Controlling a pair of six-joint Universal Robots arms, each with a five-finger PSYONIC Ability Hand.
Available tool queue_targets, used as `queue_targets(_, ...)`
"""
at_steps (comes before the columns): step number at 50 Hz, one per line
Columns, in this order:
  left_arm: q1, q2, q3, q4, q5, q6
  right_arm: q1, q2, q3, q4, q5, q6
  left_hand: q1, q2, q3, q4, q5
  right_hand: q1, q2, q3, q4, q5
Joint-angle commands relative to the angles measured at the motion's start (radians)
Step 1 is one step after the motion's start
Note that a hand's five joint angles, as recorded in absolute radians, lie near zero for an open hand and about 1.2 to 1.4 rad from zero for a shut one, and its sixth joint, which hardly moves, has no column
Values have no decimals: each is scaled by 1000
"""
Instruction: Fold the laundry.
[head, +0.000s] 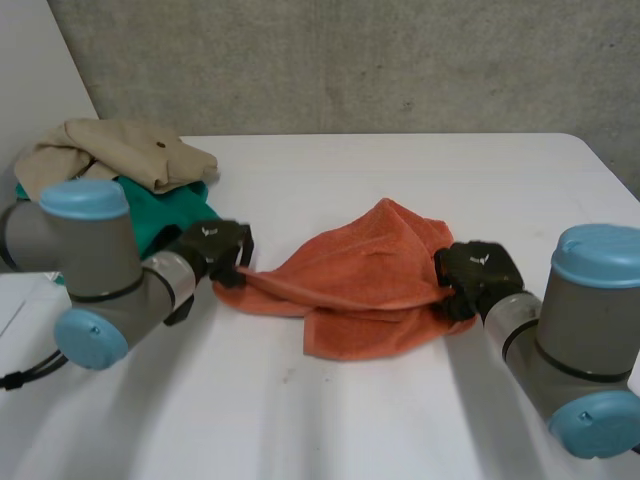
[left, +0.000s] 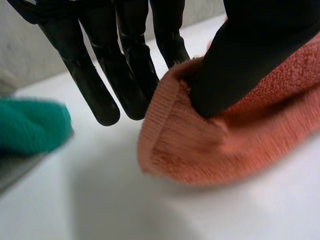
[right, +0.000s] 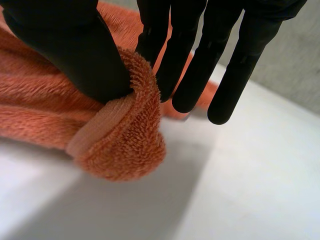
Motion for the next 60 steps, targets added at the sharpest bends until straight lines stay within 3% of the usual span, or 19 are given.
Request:
queue_targets(1,-26,255,-14,28,-39,-18,-13,-217,-68,27,0,-174,242,202,209,201,240,277,218,212,205,237)
queue_targets(5,-28,436,-46,105,-76,-38,-30,-348,-166,107,-2,-319,242,202,209,201,240,277,218,212,205,237)
queue_targets(10,-25,612,-78,163,-85,-44,-60,-384,-350,303,-6,-375,242,202,209,201,240,277,218,212,205,237)
queue_targets(15,-28,594,-106,169,-88,-38,-74,-301,-514,519,-35,-383,242,202,209,201,240,277,218,212,205,237)
queue_targets(19,-26,473,-89,174,-91,-34,-91,-168,-612,599,-66,-375,242,202,209,201,240,277,218,212,205,237)
queue_targets(28,-40,139,213,218,-176,120,-120,96,-846,502,-45,-338,242,202,209,201,240,277,218,212,205,237)
queue_targets(32,-80,88,394,350,-183,161,-122,172,-1042,329,29,-273,242,202,209,201,240,277,218,212,205,237)
queue_targets(36,-78,97,472,580,-193,157,-119,156,-1117,140,73,-234,242,202,209,201,240,277,218,212,205,237)
queue_targets(37,-78,100,487,661,-200,154,-117,149,-1117,104,78,-229,242,202,209,201,240,277,218,212,205,237)
queue_targets(40,-84,100,503,732,-217,153,-111,98,-1101,21,77,-229,242,202,209,201,240,277,218,212,205,237)
queue_targets(48,-83,138,391,610,-243,146,-117,12,-926,111,31,-240,242,202,209,201,240,277,218,212,205,237)
queue_targets(56,-80,284,-30,568,-222,146,-120,-6,-609,308,8,-275,242,202,209,201,240,277,218,212,205,237)
queue_targets(60,-81,332,-245,570,-190,153,-117,-5,-423,316,-5,-275,242,202,209,201,240,277,218,212,205,237)
